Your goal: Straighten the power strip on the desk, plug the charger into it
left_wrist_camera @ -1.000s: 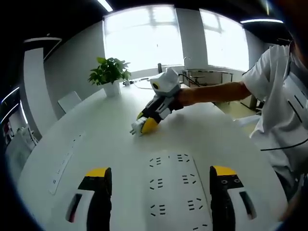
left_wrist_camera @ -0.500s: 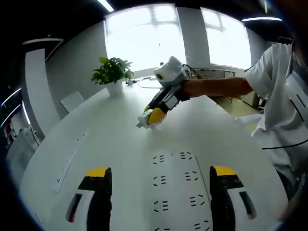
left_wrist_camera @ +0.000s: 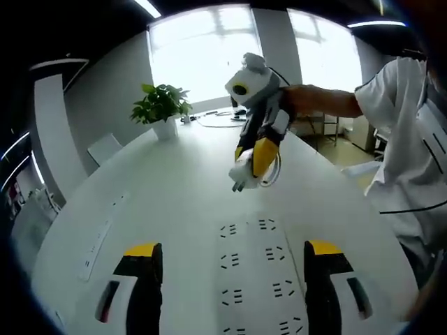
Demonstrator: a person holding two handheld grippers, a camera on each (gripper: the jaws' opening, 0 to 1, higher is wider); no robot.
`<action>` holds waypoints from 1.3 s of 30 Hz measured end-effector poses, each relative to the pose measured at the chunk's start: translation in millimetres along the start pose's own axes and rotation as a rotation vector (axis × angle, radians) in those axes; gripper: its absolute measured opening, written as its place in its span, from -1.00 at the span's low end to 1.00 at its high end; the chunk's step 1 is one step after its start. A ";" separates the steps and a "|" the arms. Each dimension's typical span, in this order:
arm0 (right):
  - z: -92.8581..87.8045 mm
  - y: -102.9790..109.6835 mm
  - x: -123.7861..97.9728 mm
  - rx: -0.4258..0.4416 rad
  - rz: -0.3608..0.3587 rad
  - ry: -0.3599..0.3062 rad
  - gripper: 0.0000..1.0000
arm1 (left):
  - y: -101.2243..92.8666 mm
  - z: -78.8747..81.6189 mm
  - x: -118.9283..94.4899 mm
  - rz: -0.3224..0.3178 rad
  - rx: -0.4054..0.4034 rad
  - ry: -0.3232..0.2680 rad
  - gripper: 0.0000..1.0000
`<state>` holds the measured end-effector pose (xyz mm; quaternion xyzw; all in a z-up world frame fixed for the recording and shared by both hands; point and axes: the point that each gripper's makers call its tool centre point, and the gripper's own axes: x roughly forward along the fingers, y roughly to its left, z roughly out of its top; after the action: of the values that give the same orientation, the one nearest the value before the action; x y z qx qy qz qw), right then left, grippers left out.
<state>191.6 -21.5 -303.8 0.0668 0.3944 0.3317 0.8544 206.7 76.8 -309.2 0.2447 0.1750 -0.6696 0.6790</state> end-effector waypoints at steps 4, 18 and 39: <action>-13.8 13.5 5.4 0.003 -0.002 0.148 -0.46 | 0.4 -1.3 -0.4 0.004 0.002 0.007 0.69; -34.2 19.0 26.1 0.054 -0.062 0.423 -0.46 | -2.9 -8.5 2.1 -0.009 0.015 0.043 0.69; -31.5 19.2 23.7 0.259 -0.296 0.686 -0.46 | -8.4 -1.7 6.0 -0.034 0.038 0.032 0.68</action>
<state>170.2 3.3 -332.9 0.0015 0.7010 0.1555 0.6960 198.8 72.9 -314.8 0.2652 0.1771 -0.6803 0.6599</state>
